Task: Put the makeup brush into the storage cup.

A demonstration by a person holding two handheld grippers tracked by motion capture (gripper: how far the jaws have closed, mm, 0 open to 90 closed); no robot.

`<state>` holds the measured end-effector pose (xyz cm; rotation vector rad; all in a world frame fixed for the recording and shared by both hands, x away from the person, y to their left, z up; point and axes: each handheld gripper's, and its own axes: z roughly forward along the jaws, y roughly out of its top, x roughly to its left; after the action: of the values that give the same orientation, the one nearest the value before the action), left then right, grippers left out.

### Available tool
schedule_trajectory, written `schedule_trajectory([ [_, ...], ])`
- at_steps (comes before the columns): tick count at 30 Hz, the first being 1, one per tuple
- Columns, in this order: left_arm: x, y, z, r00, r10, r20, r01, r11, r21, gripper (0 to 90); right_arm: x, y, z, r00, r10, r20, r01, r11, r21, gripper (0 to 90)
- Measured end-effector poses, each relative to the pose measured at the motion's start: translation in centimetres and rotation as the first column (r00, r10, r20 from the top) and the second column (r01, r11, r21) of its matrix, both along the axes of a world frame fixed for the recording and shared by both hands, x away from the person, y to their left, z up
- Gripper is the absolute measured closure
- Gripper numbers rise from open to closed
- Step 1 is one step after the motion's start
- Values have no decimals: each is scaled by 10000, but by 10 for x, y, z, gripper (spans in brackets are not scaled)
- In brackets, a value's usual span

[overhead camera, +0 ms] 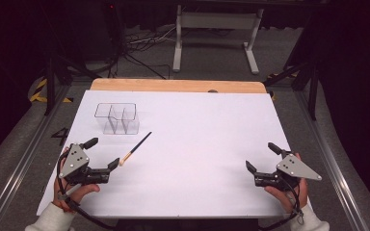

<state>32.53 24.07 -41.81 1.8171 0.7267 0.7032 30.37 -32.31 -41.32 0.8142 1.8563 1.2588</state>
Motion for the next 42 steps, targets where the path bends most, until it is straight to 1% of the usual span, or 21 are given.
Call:
schedule_trajectory([
  [12, 1, -1, 0, 9990, 89, -438, -76, 9995, 291, 62, 2, 0, -1, 9999, -119, -123, 117, 9998, -152, 54],
  [14, 3, -1, 1, 9980, 118, -619, -97, 9993, 348, 71, 2, 0, -2, 9998, -142, -166, 139, 9997, -188, 54],
  [16, 6, -2, 3, 9953, 255, -939, -212, 9987, 465, 87, 3, -1, -2, 9996, -170, -218, 166, 9997, -187, 54],
  [18, 6, -2, 3, 9949, 234, -986, -183, 9985, 523, 86, 4, -1, -3, 9995, -183, -247, 179, 9997, -180, 54],
  [22, 9, -4, 5, 9902, 304, -1367, -195, 9966, 802, 88, 5, -1, -3, 9994, -175, -302, 168, 9996, -223, 54],
  [25, 14, -5, 8, 9836, 450, -1746, -273, 9944, 1025, 107, 7, 0, -4, 9991, -191, -374, 182, 9995, -249, 54],
  [27, 17, -6, 10, 9800, 482, -1933, -278, 9939, 1069, 149, 7, 0, -5, 9988, -220, -442, 205, 9992, -347, 55],
  [28, 20, -7, 12, 9743, 431, -2209, -175, 9930, 1166, 150, 7, 0, -6, 9987, -230, -463, 214, 9991, -354, 54],
  [29, 24, -9, 14, 9644, 442, -2607, -58, 9893, 1461, 151, 8, 0, -6, 9986, -238, -478, 222, 9992, -342, 55],
  [30, 27, -10, 14, 9592, 463, -2790, -7, 9869, 1612, 153, 8, -1, -5, 9984, -258, -510, 243, 9993, -285, 54],
  [31, 30, -12, 15, 9503, 453, -3079, 116, 9835, 1805, 165, 8, -1, -5, 9983, -264, -529, 254, 9995, -196, 54],
  [32, 32, -13, 16, 9457, 487, -3213, 163, 9804, 1964, 175, 8, -1, -5, 9981, -285, -542, 277, 9995, -164, 55],
  [33, 32, -13, 16, 9457, 487, -3213, 163, 9804, 1964, 183, 8, -1, -5, 9982, -288, -531, 279, 9995, -176, 55],
  [34, 39, -17, 17, 9286, 411, -3687, 462, 9733, 2247, 190, 8, -1, -5, 9982, -303, -523, 293, 9994, -187, 55],
  [35, 43, -19, 17, 9222, 388, -3848, 539, 9723, 2272, 198, 8, -2, -5, 9980, -322, -550, 312, 9993, -200, 55],
  [36, 43, -19, 17, 9222, 388, -3848, 539, 9723, 2272, 217, 9, -2, -6, 9978, -323, -586, 311, 9993, -220, 55],
  [37, 46, -20, 18, 9128, 342, -4069, 703, 9685, 2391, 223, 9, -2, -6, 9977, -330, -600, 315, 9992, -246, 55],
  [38, 54, -24, 18, 8956, 521, -4418, 768, 9601, 2690, 234, 9, -2, -6, 9976, -340, -596, 326, 9992, -238, 55],
  [39, 54, -24, 18, 8956, 521, -4418, 768, 9601, 2690, 236, 9, -2, -6, 9976, -340, -596, 326, 9992, -238, 55],
  [41, 62, -29, 17, 8725, 563, -4854, 1081, 9466, 3039, 245, 9, -2, -7, 9975, -359, -615, 344, 9991, -250, 55],
  [42, 64, -30, 17, 8660, 650, -4959, 1116, 9414, 3183, 251, 10, -2, -7, 9974, -357, -626, 343, 9991, -238, 55],
])
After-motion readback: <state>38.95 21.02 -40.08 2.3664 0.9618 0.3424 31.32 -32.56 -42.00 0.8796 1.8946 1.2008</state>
